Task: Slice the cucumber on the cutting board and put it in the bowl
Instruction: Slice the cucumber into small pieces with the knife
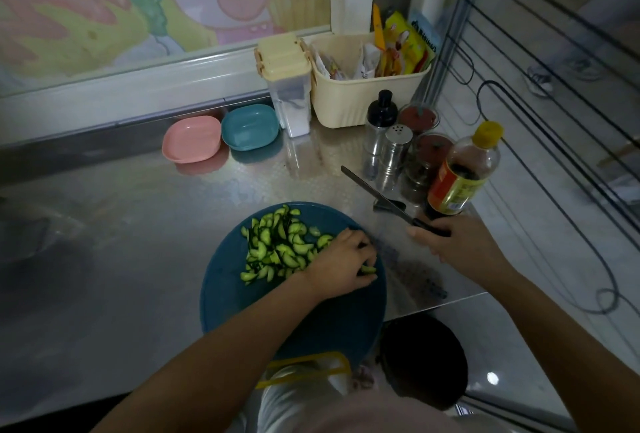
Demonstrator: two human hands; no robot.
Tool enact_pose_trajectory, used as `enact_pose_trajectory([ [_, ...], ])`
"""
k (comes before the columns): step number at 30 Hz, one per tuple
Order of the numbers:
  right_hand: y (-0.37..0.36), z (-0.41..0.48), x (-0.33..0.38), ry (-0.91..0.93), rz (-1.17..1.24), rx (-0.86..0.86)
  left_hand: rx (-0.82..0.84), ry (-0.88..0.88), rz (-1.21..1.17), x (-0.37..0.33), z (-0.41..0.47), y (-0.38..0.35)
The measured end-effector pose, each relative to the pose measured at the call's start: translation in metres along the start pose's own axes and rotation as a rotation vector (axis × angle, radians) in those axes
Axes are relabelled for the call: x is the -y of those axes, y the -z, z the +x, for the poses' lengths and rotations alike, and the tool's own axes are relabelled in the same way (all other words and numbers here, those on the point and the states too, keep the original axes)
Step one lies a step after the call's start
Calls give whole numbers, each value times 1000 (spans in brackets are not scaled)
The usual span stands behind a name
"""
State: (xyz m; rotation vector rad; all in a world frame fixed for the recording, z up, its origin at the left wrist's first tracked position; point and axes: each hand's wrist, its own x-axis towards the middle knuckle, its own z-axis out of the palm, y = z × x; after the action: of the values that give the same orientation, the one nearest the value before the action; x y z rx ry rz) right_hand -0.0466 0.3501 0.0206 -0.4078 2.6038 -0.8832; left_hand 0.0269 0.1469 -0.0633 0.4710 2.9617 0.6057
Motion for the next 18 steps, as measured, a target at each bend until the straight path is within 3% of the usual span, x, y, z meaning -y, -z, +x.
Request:
enact_pose_trajectory([
  [4, 2, -4, -5, -25, 13, 9, -37, 54, 99, 19, -4, 11],
  [8, 0, -11, -4, -34, -21, 38, -74, 220, 268, 40, -8, 31],
  [12, 1, -16, 4, -35, -37, 55, -146, 188, 135, 41, -19, 35],
  [16, 0, -19, 4, -50, -43, 53, 120, -18, 121, 22, -39, 27],
  [18, -2, -19, 1, -63, -31, 57, 146, -23, 109, 19, -41, 27],
])
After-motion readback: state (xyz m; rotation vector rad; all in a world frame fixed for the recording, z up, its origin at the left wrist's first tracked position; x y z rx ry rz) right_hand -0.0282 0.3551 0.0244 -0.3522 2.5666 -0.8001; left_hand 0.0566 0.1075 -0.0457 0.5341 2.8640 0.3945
